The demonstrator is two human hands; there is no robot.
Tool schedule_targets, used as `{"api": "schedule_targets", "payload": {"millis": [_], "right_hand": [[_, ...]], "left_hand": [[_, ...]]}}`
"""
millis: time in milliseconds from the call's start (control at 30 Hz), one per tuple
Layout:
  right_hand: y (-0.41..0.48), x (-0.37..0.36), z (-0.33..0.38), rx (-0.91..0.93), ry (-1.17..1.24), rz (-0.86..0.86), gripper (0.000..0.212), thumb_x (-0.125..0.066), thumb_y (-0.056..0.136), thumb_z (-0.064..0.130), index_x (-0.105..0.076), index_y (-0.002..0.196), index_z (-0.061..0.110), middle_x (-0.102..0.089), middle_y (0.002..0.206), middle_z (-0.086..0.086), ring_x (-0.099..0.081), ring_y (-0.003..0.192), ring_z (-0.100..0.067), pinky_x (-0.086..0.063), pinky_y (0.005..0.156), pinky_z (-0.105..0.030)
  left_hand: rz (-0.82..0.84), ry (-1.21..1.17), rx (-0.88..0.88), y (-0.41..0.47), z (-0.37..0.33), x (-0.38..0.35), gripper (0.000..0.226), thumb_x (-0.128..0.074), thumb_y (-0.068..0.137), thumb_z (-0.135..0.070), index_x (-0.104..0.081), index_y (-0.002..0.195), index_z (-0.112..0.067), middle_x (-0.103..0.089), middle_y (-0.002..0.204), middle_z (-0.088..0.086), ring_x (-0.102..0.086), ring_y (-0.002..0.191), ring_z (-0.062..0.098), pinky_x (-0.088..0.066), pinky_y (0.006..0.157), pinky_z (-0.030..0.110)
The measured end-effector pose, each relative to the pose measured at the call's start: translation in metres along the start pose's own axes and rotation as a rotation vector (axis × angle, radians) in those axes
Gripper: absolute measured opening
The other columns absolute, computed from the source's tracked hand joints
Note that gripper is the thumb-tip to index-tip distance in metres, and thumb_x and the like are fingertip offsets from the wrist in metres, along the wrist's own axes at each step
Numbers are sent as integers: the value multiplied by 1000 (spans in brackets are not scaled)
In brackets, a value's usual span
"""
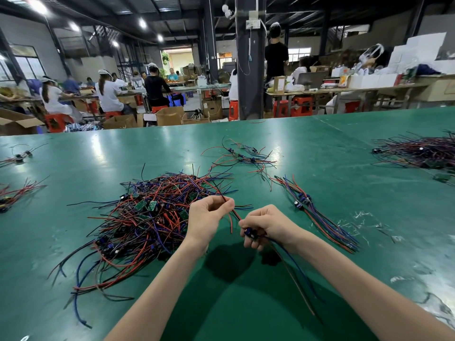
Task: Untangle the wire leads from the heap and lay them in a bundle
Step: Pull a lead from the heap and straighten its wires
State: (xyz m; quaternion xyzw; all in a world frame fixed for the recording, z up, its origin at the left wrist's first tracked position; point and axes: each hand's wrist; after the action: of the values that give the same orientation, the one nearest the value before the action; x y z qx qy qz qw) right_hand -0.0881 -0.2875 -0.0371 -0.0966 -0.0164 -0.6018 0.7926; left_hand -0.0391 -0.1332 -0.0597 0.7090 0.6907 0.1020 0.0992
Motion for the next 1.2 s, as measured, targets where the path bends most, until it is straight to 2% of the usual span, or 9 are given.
{"api": "schedule_targets", "payload": {"millis": [167, 333, 500, 633, 800, 867, 933, 1000, 1200], "right_hand": [[2, 2, -2, -1, -7, 5, 25, -55, 90, 10, -62, 67, 3, -64, 54, -11, -51, 37, -14, -42, 39, -17], [4, 1, -9, -31, -61, -7, 26, -55, 90, 8, -61, 65, 3, -63, 52, -11, -49, 36, -13, -42, 37, -18], [3, 6, -7, -2, -58, 19, 24, -56, 90, 10, -62, 67, 4, -64, 53, -11, -51, 38, -14, -44, 38, -18], [3, 5, -6, 13, -54, 34, 25, -55, 91, 9, -62, 67, 4, -64, 54, -10, -51, 38, -14, -44, 39, -18], [3, 6, -6, 23, -68, 38, 24, -56, 91, 10, -63, 69, 4, -65, 54, -9, -52, 39, -13, -45, 39, -18], [4, 6, -7, 13, -81, 39, 25, -56, 91, 9, -62, 68, 5, -65, 54, -9, -52, 39, -13, -45, 39, -19], [4, 5, -9, -2, -108, 44, 25, -55, 91, 8, -60, 66, 5, -65, 54, -9, -52, 38, -13, -45, 39, -19], [4, 5, -9, -9, -114, 46, 25, -54, 91, 7, -59, 66, 4, -65, 53, -9, -52, 38, -13, -45, 39, -19], [4, 6, -7, 5, -87, 63, 25, -56, 91, 10, -62, 67, 5, -65, 55, -9, -53, 39, -13, -46, 40, -19]], "left_hand": [[-8, 62, -29, 1, 4, 1, 12, -75, 78, -7, -71, 71, -16, -66, 61, -10, -54, 55, -2, -44, 59, 11], [27, 407, -199, -1, 10, 0, 13, -78, 76, -11, -67, 71, -16, -64, 63, -11, -52, 55, -7, -41, 60, 9], [-67, 219, -121, 2, 5, 3, 13, -76, 78, -15, -69, 69, -20, -66, 63, -8, -55, 58, 1, -46, 62, 14], [-86, 106, -22, 1, 4, 4, 18, -71, 84, -16, -70, 66, -19, -63, 56, -13, -48, 53, -2, -41, 57, 11], [-114, 124, -18, 1, 4, 5, 14, -70, 84, -14, -71, 70, -16, -65, 58, -11, -51, 54, -3, -42, 59, 11], [-104, 279, -128, 0, 5, 7, 11, -71, 84, -15, -70, 73, -14, -66, 64, -8, -55, 59, 3, -44, 63, 15], [-83, 563, -323, -2, 6, 8, 11, -71, 84, -16, -69, 75, -10, -65, 68, -3, -57, 65, 12, -45, 65, 21], [-87, 631, -401, -2, 6, 8, 11, -71, 84, -17, -68, 77, -9, -65, 70, -1, -58, 68, 17, -46, 66, 25], [-208, 301, -116, 7, 1, 16, 14, -73, 82, -24, -68, 74, -14, -64, 66, -4, -54, 61, 10, -47, 66, 26]]}}
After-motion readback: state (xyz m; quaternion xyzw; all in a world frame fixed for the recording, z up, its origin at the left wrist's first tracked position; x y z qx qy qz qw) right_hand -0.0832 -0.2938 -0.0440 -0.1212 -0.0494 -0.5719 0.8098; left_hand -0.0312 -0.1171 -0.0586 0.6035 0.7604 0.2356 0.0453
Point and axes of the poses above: each hand's wrist, its own y-axis towards the middle knuckle, its own x-axis out of the back of the hand, z = x × y
